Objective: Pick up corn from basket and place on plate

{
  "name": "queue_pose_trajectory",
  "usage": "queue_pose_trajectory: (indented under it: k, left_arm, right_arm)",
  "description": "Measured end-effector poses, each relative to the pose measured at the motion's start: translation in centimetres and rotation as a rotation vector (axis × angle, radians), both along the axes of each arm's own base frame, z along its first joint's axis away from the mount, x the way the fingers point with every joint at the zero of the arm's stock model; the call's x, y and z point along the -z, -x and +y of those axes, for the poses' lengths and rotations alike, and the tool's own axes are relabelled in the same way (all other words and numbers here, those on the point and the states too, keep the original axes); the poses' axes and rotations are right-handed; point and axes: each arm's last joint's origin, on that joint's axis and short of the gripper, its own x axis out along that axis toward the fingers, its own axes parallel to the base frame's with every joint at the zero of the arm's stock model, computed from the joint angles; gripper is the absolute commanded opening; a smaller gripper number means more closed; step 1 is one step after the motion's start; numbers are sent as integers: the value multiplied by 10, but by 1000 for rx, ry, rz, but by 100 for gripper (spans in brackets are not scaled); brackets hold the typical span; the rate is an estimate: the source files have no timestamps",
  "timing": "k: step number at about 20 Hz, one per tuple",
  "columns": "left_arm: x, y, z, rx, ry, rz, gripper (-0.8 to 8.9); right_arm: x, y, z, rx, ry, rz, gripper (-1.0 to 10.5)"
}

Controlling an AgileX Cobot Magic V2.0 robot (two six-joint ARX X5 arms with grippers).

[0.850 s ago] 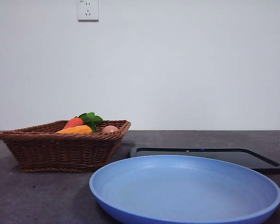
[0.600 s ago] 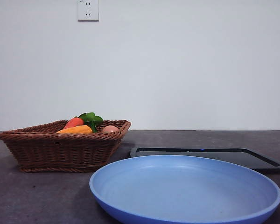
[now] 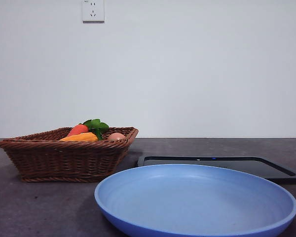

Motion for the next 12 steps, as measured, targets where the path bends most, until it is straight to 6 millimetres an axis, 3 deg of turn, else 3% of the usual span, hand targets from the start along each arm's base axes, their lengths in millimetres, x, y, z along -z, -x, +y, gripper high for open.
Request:
queue_pose_trajectory:
  k: [7, 12]
  left_arm:
    - [-3, 0, -1, 7, 191, 1, 4]
    - [-17, 3, -3, 66, 274, 7, 5]
  right_arm:
    - [-4, 1, 1, -15, -123, 18, 2]
    - [-38, 9, 1, -11, -171, -64, 2]
